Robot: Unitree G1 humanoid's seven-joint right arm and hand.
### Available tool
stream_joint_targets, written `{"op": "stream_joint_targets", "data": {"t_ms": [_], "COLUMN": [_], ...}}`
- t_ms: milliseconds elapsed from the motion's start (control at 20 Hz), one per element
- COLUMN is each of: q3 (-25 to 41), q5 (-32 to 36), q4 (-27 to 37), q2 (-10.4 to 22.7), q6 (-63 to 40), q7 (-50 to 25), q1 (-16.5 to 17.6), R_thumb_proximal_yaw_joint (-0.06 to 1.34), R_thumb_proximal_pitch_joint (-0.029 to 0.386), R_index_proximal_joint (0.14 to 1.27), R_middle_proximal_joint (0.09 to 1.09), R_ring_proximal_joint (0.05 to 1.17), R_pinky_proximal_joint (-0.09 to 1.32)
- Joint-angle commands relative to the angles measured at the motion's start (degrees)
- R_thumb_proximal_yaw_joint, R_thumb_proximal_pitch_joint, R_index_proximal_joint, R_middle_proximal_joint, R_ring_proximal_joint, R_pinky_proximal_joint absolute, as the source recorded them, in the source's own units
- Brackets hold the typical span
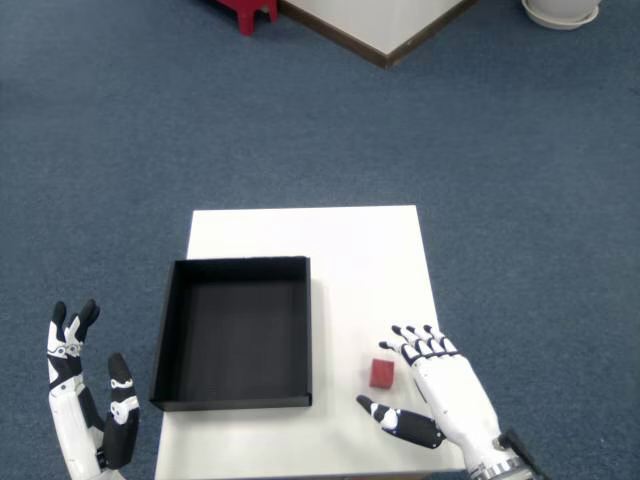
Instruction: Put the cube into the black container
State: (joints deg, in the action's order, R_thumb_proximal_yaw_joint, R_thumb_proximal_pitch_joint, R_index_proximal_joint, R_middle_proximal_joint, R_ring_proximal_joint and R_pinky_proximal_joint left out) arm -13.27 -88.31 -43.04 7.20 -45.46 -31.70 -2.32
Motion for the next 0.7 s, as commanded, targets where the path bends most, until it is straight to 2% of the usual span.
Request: {"op": "stream_joint_targets", "data": {"t_ms": [50,700], "q3": [0.1,0.9], "q5": [0.5,-1.6], "q4": [2.1,1.5], "q2": [1.2,2.4], "q6": [-0.1,0.1], "q7": [-3.8,-5.9], "q1": [-1.9,-1.4], "R_thumb_proximal_yaw_joint": [0.35,0.37], "R_thumb_proximal_pitch_joint": [-0.007,-0.006], "R_index_proximal_joint": [0.39,0.40], "R_middle_proximal_joint": [0.18,0.18], "R_ring_proximal_joint": [0.19,0.21], "R_pinky_proximal_joint": [-0.02,-0.01]}}
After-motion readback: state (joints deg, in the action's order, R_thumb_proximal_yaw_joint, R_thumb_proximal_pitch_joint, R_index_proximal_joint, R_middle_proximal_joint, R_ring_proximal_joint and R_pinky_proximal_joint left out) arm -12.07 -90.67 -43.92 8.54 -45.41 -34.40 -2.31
